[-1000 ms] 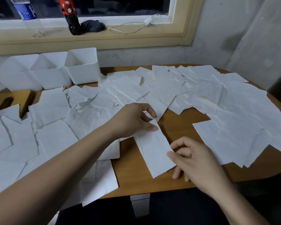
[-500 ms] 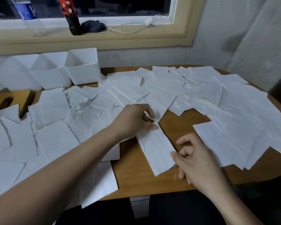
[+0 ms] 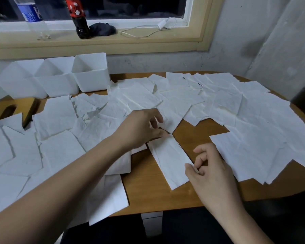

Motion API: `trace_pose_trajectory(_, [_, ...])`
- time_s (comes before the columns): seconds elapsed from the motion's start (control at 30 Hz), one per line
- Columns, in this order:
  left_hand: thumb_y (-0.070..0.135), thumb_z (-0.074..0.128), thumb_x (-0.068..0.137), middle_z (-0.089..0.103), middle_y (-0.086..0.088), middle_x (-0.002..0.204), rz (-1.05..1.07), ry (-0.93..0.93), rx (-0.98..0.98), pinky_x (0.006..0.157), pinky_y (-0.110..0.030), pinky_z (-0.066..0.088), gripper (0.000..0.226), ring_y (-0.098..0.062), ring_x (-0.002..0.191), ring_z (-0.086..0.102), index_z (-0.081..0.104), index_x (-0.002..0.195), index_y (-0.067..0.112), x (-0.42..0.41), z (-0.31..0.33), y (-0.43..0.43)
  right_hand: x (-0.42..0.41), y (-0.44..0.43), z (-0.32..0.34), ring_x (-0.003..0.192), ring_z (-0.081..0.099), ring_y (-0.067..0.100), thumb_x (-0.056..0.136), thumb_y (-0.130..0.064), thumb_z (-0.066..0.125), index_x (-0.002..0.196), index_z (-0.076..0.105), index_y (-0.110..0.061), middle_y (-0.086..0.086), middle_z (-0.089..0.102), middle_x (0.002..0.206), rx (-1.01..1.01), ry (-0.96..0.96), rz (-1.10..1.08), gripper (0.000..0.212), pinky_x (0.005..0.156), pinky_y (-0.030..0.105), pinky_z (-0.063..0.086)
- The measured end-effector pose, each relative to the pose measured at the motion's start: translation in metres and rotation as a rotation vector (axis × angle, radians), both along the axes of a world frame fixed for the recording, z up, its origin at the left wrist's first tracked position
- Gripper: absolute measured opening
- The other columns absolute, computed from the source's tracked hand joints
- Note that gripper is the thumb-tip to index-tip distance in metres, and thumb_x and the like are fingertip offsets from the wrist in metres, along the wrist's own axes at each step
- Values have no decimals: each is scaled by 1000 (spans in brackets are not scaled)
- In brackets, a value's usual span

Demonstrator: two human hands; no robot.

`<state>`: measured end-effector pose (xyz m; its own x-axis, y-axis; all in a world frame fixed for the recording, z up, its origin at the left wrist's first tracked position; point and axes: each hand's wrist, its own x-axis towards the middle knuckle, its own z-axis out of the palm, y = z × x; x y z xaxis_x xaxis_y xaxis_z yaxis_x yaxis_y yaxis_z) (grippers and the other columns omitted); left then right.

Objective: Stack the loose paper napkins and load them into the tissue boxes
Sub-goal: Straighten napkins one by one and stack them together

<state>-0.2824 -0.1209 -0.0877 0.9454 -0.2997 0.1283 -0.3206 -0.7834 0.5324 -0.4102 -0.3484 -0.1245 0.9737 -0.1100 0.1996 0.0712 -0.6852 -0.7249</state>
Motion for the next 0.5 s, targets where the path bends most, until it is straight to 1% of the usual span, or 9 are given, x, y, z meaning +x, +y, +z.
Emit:
trace_pose_trajectory(0.1, [40, 83, 92, 67, 20, 95, 53, -39, 22, 67, -19, 50, 20, -3, 84, 66, 71, 106, 33, -13, 15, 29, -7, 5, 1, 63, 55, 7, 91, -22, 79, 111, 57, -32, -18, 49, 89, -117, -153, 36, 31, 51, 19, 51])
trace_pose_trajectory(0.17, [42, 84, 90, 67, 20, 92, 55, -55, 73, 68, -19, 49, 18, -2, 83, 65, 71, 102, 35, -27, 18, 49, -11, 10, 2, 74, 58, 4, 94, -27, 73, 108, 61, -30, -20, 49, 100, -150, -199, 96, 19, 54, 16, 50])
trace_pose_trajectory(0.23, [46, 85, 87, 66, 21, 90, 35, -20, 134, 68, -20, 50, 19, -2, 82, 63, 70, 96, 40, -45, 19, 63, -12, 16, 2, 83, 60, 6, 95, -28, 70, 103, 63, -30, -21, 51, 106, -170, -218, 157, 11, 58, 16, 51])
trace_pose_trajectory(0.3, [54, 85, 83, 65, 21, 89, 23, 36, 188, 68, -23, 52, 22, -1, 83, 62, 68, 91, 43, -64, 15, 71, -12, 24, 0, 85, 59, 8, 96, -26, 72, 99, 62, -29, -22, 53, 105, -177, -216, 211, 11, 62, 17, 50])
trace_pose_trajectory(0.4, [63, 84, 79, 64, 22, 91, 41, 91, 213, 68, -26, 54, 27, 0, 85, 62, 69, 90, 43, -90, 7, 82, -11, 38, 0, 87, 57, 4, 95, -22, 74, 96, 64, -28, -20, 53, 102, -169, -219, 281, 12, 67, 15, 48])
trace_pose_trajectory(0.5, [62, 83, 80, 62, 21, 93, 71, 69, 226, 70, -28, 55, 27, 0, 86, 62, 70, 92, 42, -107, -3, 88, -9, 49, 1, 92, 59, 5, 96, -22, 71, 96, 67, -26, -19, 55, 100, -155, -241, 359, 6, 75, 20, 52])
